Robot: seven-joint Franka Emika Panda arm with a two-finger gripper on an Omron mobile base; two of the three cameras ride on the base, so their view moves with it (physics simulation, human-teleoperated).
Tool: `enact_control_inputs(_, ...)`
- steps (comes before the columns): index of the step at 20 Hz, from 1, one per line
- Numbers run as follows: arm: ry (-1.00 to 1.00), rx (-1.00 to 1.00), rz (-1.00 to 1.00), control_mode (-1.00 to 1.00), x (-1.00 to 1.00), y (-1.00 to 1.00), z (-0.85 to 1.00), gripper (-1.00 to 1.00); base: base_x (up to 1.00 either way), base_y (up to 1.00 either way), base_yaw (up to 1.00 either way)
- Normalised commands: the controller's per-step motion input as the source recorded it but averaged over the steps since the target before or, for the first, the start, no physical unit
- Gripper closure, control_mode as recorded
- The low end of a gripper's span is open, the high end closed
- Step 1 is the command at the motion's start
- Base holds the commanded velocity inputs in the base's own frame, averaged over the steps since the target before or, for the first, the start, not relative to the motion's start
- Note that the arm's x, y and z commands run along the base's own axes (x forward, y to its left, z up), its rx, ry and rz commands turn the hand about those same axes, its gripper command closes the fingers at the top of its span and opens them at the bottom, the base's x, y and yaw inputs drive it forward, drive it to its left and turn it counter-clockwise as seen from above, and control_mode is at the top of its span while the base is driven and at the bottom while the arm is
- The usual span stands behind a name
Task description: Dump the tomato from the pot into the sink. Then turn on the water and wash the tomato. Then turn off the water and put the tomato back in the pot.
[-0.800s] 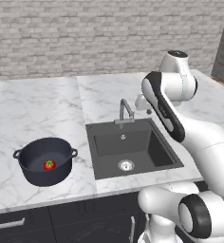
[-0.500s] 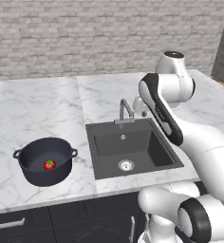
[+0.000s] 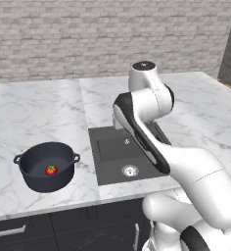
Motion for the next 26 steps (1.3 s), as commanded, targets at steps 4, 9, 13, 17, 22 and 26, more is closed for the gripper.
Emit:
enact_control_inputs(4,0.08,0.00,0.00,-1.00,-0.02,0.62,-0.08,-1.00,0.00,0.00,0.00)
enact_control_inputs(9,0.11,0.03,0.00,-1.00,0.00,0.55,-0.25,-1.00,0.00,0.00,0.00)
enact_control_inputs(13,0.10,0.03,0.00,-1.00,0.00,0.47,-0.33,-1.00,0.00,0.00,0.00)
enact_control_inputs(17,0.03,0.05,0.00,-1.00,0.00,0.37,-0.29,-1.00,0.00,0.00,0.00)
enact_control_inputs(22,0.02,0.07,-0.02,-1.00,0.08,0.34,-0.36,-1.00,0.00,0.00,0.00)
enact_control_inputs(26,0.00,0.04,-0.03,-1.00,0.26,0.34,-0.35,-1.00,0.00,0.00,0.00)
